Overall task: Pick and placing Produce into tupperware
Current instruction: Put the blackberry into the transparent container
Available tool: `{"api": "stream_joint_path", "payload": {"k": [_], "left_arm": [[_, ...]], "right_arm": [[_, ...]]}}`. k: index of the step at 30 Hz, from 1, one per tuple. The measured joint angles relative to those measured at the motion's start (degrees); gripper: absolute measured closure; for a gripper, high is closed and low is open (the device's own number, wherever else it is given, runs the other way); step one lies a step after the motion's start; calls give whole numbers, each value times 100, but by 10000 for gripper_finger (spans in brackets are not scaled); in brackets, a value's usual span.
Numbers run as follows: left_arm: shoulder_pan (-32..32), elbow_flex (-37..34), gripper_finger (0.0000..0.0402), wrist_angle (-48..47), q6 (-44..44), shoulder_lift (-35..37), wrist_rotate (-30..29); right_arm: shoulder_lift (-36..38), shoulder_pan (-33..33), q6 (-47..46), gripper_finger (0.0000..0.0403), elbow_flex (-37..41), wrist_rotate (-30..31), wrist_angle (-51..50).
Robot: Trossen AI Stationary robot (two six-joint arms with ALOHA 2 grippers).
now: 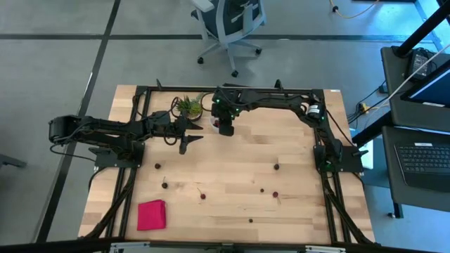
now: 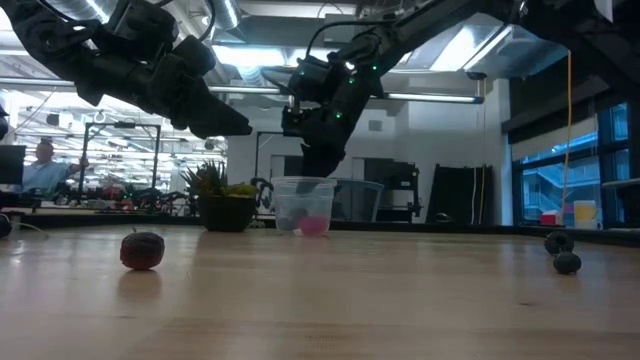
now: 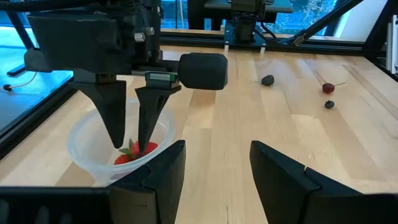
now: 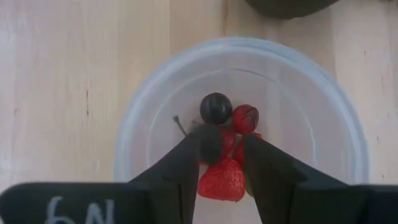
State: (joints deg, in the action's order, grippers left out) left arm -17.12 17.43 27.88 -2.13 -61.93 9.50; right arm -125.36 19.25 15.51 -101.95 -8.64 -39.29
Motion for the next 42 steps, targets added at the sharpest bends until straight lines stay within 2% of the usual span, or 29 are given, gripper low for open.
{"api": "stream_joint_path", "payload": {"k": [11,16,23,31,36,42], "left_arm": [[2,0,228,0,0,0,0],[2,0,228,-1,0,0,0],[2,0,228,-24,0,0,0],[2,2,228,-193,2,-2,2],[2,2,228,-243,7,-2,2],[2,2,228,-243,5,-2,2]], "right_arm": [[23,4,0,313,2,13,-43],[307,4,-34,316,2,13,-236],[995,-46,-87,316,2,-17,-1264],[1713,-252,-749,316,82,-19,-2457],[2408,-558,-1276,316,1022,23,-2451],[3718,-1044,-2389,316,3119,735,-1654]]}}
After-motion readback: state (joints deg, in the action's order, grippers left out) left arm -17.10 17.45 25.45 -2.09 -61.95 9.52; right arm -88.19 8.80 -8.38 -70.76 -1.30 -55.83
